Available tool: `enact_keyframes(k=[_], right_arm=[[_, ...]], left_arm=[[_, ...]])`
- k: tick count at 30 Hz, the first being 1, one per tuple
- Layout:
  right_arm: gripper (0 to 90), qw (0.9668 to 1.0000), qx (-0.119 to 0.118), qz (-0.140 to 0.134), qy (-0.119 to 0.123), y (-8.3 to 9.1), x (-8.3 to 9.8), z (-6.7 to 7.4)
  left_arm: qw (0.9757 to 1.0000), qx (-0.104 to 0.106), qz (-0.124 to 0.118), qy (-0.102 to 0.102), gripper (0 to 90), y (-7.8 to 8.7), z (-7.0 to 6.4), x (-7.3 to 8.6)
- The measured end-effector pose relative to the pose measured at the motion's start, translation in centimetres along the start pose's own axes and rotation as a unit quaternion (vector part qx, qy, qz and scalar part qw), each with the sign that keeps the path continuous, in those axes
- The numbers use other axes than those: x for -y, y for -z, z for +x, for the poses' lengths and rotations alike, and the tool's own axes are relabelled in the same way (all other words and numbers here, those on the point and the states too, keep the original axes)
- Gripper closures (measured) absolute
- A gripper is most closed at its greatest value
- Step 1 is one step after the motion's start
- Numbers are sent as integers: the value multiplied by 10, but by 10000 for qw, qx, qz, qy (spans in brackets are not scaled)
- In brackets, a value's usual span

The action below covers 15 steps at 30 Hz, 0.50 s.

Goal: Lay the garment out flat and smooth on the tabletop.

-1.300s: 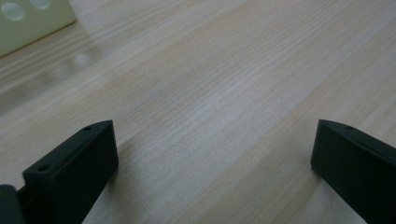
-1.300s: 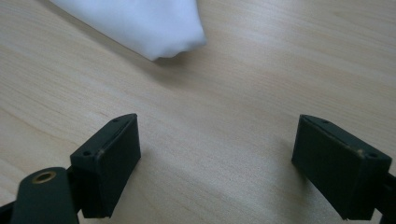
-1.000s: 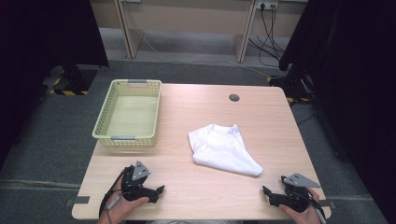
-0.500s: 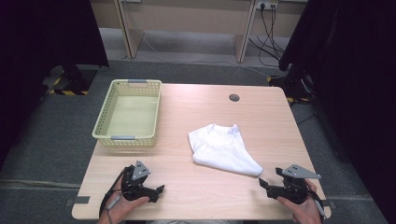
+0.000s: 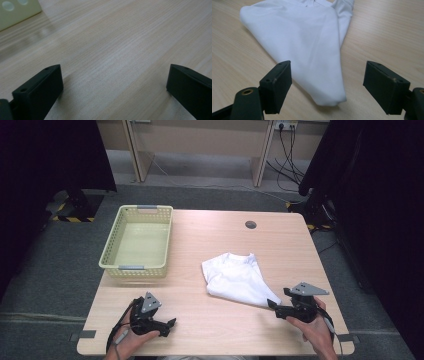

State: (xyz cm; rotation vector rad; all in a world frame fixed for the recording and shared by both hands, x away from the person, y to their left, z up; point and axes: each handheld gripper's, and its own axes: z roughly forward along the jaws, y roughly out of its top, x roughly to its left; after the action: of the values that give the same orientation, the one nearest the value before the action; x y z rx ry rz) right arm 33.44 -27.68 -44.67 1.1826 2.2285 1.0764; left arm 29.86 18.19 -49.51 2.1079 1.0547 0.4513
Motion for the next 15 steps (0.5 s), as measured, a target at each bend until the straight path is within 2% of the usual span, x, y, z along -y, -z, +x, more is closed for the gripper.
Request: enact_keyframes(k=[3,15], right_arm=[[264,10000,-78,26,16,-13,-9,-1],[325,9997,-149,61,188,-40,-32,-1]], left_arm=[[10000,0,1,0,0,0,0,0],[10000,4,11,2,0,-1,0,-1]])
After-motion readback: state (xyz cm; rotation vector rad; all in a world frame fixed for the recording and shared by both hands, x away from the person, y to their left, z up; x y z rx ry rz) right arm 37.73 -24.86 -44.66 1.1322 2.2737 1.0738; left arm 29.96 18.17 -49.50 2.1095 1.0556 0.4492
